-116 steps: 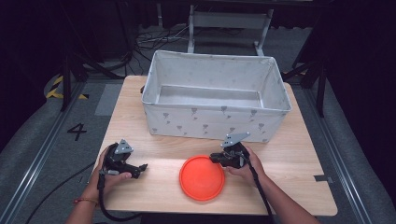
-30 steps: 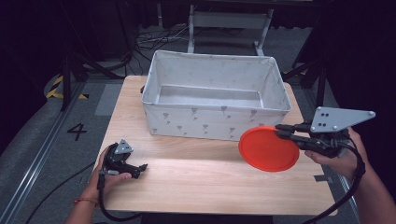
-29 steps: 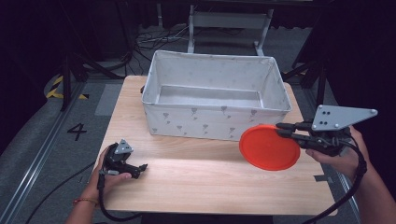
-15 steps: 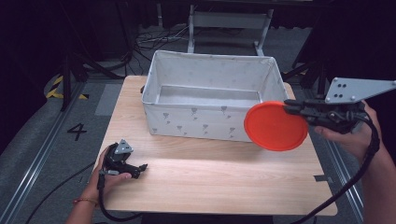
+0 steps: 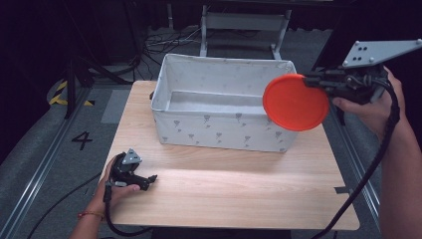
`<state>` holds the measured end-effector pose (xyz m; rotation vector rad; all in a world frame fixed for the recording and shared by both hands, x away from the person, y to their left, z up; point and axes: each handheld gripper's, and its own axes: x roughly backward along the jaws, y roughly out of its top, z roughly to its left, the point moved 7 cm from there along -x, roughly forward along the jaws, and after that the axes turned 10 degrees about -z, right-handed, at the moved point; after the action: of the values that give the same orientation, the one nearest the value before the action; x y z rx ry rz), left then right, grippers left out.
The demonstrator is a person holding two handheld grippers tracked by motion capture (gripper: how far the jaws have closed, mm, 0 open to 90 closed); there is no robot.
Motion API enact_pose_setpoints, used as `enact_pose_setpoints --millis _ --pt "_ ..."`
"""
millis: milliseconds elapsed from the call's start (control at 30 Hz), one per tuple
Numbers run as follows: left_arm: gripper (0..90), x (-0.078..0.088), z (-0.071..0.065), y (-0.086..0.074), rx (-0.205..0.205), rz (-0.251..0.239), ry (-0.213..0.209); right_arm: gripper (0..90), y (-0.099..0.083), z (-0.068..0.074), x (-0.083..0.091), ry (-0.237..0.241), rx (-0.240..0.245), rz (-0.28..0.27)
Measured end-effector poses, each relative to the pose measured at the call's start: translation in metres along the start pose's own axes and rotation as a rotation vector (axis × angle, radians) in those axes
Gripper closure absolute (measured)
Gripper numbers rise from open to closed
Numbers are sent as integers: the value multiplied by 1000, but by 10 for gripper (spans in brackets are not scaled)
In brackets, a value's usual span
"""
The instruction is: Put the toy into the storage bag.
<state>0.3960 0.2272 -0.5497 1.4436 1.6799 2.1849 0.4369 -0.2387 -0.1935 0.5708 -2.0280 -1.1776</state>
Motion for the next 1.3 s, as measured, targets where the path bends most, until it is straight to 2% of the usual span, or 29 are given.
enact_pose_setpoints --millis 400,600,700,833,1067,1300 --pt "3 0 0 0 1 0 -1 829 -7 -35 -47 -15 -29 32" --pt "2 0 0 0 0 0 -4 830 -17 -46 -69 -1 -32 53" --pt "2 0 0 0 0 0 -4 829 -20 -47 -77 11 -29 59" --pt "2 0 0 0 0 1 -4 829 -34 -47 -94 38 -21 87" --pt "2 0 0 0 0 0 -3 829 -56 -48 -109 67 -21 113" --pt "4 0 -1 0 10 -1 -3 829 -84 -42 -120 136 9 184"
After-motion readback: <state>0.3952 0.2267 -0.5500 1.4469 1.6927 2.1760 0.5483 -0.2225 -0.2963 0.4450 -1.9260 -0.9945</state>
